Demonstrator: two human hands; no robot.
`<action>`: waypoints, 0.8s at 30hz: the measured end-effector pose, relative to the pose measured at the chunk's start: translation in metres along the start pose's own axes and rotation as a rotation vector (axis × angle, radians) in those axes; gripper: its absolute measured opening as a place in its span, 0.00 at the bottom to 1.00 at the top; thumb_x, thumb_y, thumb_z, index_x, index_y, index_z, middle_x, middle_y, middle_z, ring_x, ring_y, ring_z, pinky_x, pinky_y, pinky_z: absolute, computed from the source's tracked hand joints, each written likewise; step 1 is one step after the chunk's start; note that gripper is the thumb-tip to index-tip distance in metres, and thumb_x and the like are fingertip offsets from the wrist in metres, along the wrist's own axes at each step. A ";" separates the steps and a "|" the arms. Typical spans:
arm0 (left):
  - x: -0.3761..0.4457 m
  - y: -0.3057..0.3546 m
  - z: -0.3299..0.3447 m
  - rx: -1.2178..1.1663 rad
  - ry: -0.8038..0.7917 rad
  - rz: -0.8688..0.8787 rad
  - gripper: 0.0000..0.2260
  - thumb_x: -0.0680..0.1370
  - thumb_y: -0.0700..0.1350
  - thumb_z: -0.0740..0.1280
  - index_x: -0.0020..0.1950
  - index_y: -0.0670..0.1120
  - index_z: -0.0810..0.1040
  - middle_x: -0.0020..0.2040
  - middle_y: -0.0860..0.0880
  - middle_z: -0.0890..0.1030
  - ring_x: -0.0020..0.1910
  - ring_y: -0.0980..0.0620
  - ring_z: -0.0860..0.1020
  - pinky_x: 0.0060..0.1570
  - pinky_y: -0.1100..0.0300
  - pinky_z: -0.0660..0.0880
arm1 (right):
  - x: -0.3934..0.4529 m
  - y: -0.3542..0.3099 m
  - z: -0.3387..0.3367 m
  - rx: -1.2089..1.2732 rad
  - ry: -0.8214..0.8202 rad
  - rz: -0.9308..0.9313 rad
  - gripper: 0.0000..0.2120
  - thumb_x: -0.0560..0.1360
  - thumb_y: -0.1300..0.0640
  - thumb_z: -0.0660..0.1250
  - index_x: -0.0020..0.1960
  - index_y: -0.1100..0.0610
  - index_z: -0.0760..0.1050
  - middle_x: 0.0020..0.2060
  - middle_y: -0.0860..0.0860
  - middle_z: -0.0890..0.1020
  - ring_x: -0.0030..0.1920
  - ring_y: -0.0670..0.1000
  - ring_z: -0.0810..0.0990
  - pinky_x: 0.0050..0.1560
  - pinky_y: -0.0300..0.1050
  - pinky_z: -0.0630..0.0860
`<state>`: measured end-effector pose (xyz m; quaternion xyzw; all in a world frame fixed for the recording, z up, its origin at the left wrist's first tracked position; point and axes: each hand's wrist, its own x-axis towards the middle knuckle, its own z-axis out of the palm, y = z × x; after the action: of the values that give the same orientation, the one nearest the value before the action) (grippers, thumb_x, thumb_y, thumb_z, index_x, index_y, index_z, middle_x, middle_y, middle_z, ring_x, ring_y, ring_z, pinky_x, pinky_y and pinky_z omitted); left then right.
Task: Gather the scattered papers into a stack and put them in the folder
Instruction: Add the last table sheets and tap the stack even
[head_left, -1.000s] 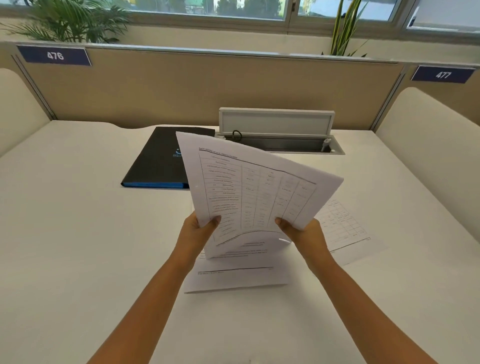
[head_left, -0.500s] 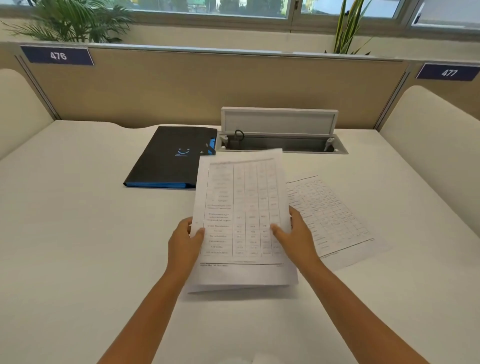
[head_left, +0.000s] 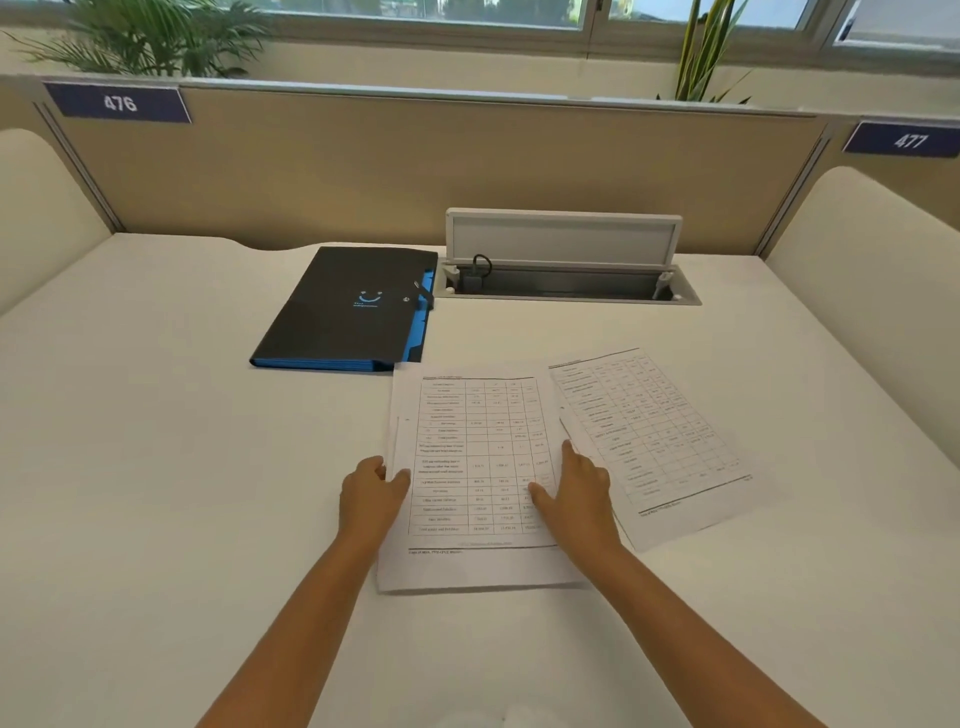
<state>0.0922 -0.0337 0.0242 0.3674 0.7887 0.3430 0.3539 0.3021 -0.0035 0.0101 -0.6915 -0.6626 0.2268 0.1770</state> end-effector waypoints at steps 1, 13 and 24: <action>0.002 0.001 -0.001 -0.036 -0.032 -0.008 0.04 0.77 0.44 0.62 0.46 0.44 0.74 0.41 0.50 0.74 0.41 0.48 0.74 0.46 0.57 0.67 | 0.000 0.000 0.000 -0.021 0.002 -0.006 0.34 0.75 0.48 0.63 0.74 0.58 0.50 0.69 0.56 0.66 0.67 0.56 0.62 0.65 0.49 0.66; -0.006 0.001 -0.010 -0.273 -0.157 0.154 0.07 0.78 0.44 0.60 0.53 0.46 0.75 0.48 0.49 0.81 0.46 0.50 0.80 0.39 0.61 0.77 | 0.009 0.011 -0.018 0.318 0.008 0.082 0.31 0.75 0.52 0.66 0.73 0.55 0.56 0.69 0.55 0.68 0.68 0.56 0.67 0.66 0.53 0.68; -0.021 0.042 -0.023 -0.574 -0.098 0.472 0.11 0.78 0.48 0.60 0.53 0.65 0.70 0.49 0.64 0.79 0.51 0.57 0.79 0.37 0.66 0.78 | 0.008 -0.035 -0.072 0.926 0.187 -0.189 0.06 0.77 0.57 0.62 0.49 0.47 0.69 0.46 0.45 0.80 0.43 0.36 0.81 0.35 0.29 0.76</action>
<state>0.0979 -0.0362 0.0761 0.4410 0.5363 0.6041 0.3912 0.3126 0.0110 0.0888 -0.4939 -0.5332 0.4179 0.5451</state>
